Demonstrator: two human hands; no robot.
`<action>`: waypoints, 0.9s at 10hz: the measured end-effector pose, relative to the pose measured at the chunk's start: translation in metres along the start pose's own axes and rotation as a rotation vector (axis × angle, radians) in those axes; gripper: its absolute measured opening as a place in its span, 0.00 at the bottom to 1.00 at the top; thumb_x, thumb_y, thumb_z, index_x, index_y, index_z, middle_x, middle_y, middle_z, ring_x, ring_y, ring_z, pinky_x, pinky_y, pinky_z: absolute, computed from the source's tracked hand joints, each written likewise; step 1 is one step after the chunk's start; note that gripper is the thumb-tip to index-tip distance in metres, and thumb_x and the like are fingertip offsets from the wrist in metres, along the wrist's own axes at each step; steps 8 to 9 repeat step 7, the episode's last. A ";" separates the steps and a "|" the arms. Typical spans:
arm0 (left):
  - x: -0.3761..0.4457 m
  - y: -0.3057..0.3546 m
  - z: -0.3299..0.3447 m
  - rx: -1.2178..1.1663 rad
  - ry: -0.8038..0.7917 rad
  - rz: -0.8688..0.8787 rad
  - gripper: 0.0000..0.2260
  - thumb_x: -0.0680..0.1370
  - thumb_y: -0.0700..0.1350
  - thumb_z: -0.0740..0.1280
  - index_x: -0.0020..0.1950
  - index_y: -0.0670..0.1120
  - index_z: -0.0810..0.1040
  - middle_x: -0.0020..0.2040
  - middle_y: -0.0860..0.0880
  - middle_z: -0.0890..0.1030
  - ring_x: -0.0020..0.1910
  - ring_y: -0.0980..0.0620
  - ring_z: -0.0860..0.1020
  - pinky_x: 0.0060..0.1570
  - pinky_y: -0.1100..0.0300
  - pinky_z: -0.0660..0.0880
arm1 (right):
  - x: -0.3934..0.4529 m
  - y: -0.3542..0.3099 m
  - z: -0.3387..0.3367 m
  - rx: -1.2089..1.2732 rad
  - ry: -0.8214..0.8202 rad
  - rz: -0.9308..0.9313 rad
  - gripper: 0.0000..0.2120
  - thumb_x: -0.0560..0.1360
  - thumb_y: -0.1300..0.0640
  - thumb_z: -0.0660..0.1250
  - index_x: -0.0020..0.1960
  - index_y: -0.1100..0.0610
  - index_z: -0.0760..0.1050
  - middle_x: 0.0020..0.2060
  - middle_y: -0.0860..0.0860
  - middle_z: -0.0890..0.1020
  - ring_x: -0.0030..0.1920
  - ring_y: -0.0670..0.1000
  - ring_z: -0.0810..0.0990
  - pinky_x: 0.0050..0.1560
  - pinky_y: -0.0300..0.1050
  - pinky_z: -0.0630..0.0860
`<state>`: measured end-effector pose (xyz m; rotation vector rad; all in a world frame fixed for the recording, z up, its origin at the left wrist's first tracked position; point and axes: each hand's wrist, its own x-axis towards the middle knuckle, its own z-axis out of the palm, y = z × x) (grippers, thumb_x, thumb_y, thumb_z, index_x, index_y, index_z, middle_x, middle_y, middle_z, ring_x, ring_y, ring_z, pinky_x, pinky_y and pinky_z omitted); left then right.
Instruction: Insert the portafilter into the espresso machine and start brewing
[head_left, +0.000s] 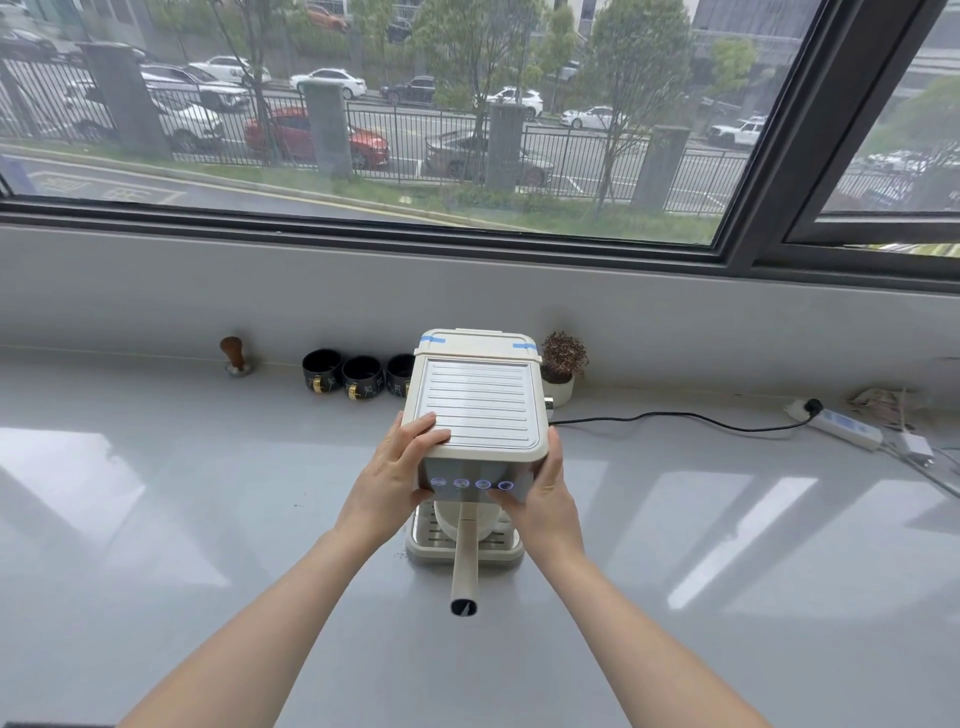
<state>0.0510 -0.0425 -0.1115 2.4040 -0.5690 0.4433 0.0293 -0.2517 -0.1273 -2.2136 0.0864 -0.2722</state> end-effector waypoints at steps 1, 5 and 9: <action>0.000 0.001 0.000 -0.002 -0.006 -0.014 0.37 0.65 0.37 0.77 0.66 0.58 0.63 0.70 0.60 0.59 0.72 0.45 0.64 0.61 0.53 0.70 | 0.000 0.002 -0.001 0.007 0.000 -0.012 0.49 0.67 0.46 0.73 0.73 0.44 0.40 0.70 0.49 0.68 0.62 0.55 0.75 0.51 0.52 0.77; 0.002 -0.001 0.000 0.009 -0.044 -0.041 0.37 0.66 0.37 0.77 0.66 0.60 0.62 0.70 0.61 0.58 0.72 0.45 0.63 0.64 0.49 0.70 | 0.003 0.002 -0.027 -0.050 -0.076 -0.020 0.38 0.71 0.49 0.71 0.72 0.45 0.51 0.64 0.47 0.75 0.58 0.53 0.77 0.49 0.48 0.74; 0.002 -0.005 0.002 0.007 -0.049 -0.034 0.37 0.67 0.38 0.77 0.67 0.60 0.62 0.71 0.60 0.59 0.74 0.43 0.61 0.64 0.44 0.72 | 0.010 -0.056 -0.100 0.148 0.182 -0.264 0.24 0.71 0.61 0.72 0.64 0.51 0.70 0.53 0.48 0.80 0.48 0.48 0.81 0.52 0.53 0.79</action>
